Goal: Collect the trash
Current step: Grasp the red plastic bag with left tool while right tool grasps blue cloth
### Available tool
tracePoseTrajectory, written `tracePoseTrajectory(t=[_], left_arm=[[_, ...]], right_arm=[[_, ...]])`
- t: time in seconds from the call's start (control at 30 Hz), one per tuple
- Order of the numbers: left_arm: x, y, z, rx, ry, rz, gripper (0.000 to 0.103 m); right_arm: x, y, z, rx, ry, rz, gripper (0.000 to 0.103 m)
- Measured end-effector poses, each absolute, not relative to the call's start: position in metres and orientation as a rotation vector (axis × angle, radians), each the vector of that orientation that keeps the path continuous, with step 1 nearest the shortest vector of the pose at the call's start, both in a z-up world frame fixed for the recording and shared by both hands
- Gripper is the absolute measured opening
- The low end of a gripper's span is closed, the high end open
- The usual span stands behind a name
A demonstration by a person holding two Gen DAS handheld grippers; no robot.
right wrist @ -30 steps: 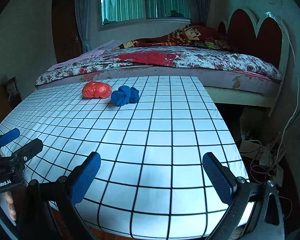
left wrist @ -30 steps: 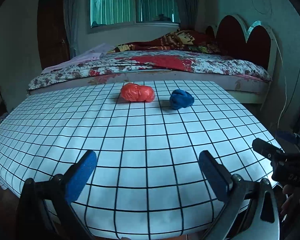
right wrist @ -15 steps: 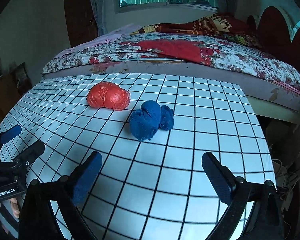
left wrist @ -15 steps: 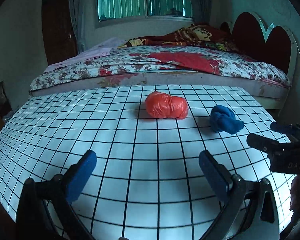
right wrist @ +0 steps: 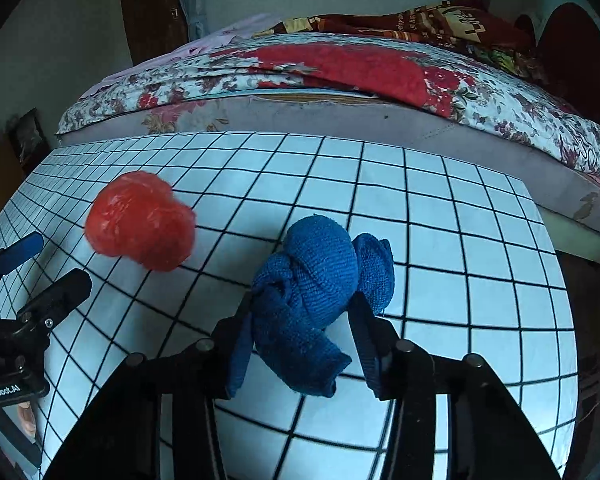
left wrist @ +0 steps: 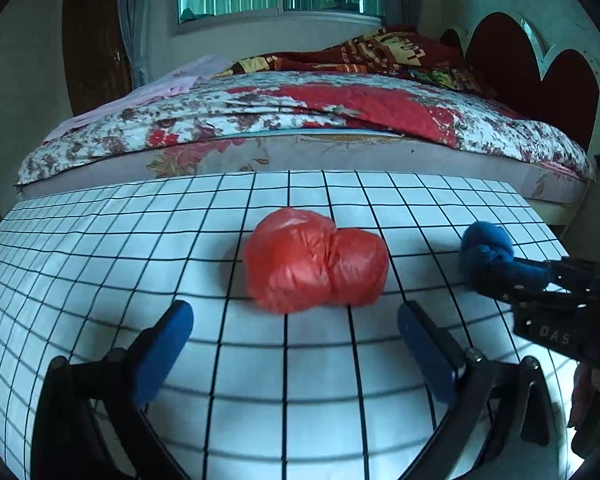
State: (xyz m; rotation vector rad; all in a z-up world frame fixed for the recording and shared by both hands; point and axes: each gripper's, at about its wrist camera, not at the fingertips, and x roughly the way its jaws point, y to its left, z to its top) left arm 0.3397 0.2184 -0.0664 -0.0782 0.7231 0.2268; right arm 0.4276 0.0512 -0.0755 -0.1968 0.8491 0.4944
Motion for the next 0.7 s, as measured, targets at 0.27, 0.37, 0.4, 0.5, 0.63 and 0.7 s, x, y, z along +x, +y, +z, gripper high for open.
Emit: tracePoseTrajectory(t=[0.27, 0.37, 0.4, 0.5, 0.63, 0.7], left_arm=[[0.393, 0.215, -0.083, -0.053, 0.816, 0.212, 0.099], [0.401, 0.214, -0.089, -0.05, 0.865, 0.197, 0.081], [0.401, 0.215, -0.09, -0.054, 0.872, 0.193, 0.071], [0.396, 0.214, -0.089, -0.056, 0.861, 0.173, 0.056], [0.376, 0.205, -0.08, -0.02, 0.8, 0.151, 0.05], [0.363, 0.201, -0.074, -0.013, 0.77, 0.139, 0.049]], right_arm=[[0.456, 0.044, -0.083, -0.178, 0.888, 0.487, 0.047], [0.456, 0.047, -0.083, -0.186, 0.876, 0.486, 0.047], [0.457, 0.046, -0.083, -0.181, 0.874, 0.489, 0.047], [0.454, 0.043, -0.084, -0.176, 0.859, 0.5, 0.034], [0.436, 0.037, -0.075, -0.183, 0.8, 0.515, 0.03], [0.425, 0.032, -0.071, -0.176, 0.785, 0.522, 0.03]])
